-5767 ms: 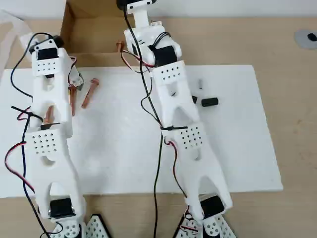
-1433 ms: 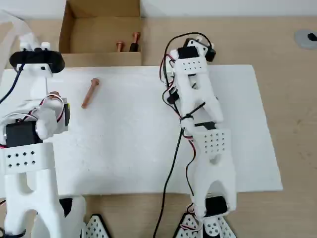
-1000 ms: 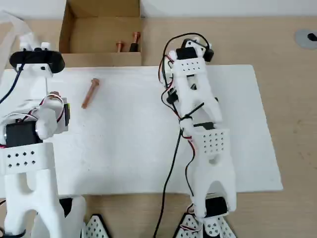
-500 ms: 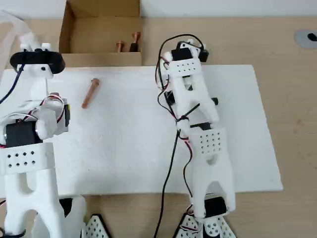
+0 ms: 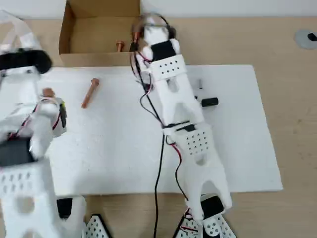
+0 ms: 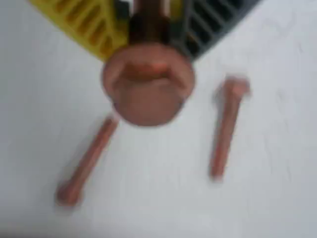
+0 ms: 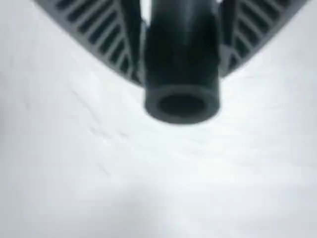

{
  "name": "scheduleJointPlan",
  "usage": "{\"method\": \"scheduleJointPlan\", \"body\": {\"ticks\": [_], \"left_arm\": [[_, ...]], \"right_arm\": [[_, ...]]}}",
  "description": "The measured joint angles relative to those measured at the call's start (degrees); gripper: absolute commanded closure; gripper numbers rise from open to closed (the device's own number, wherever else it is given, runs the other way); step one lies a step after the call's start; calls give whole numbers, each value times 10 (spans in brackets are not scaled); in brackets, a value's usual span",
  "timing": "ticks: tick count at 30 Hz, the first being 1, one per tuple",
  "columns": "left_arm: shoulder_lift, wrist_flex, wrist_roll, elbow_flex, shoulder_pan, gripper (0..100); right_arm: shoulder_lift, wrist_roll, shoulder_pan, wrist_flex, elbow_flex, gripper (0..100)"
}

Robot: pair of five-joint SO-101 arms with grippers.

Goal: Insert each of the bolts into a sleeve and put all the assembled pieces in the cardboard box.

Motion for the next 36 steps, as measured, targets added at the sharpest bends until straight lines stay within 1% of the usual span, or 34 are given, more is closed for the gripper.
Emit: {"method": "scheduleJointPlan", "body": {"ticks": [4,6,8,11,14,16,19,22,26,28,32,36], "left_arm": [[-127,-8,8,9,11,994],[-186,-30,8,43,13,994],[-232,-59,11,88,13,994],[-308,-123,13,164,8,994],[-371,-208,13,247,5,994],[-408,-273,13,302,5,994],[-446,-367,13,372,4,994],[-455,-413,13,410,4,994],[-457,-429,16,415,4,994],[-457,-430,37,415,6,994],[-458,-430,89,415,46,994],[-458,-430,99,415,97,994]], "right_arm": [[-62,110,-30,0,-126,989],[-102,141,-48,1,-147,989],[-140,150,-62,3,-152,989],[-203,156,-82,3,-152,989],[-266,156,-112,3,-149,989],[-310,156,-120,3,-113,989],[-378,156,-121,3,-5,989],[-466,128,-121,3,147,989],[-609,103,-121,3,378,989],[-680,99,-121,3,495,989],[-810,99,-121,-18,709,989],[-920,99,-121,-91,914,989]]}}
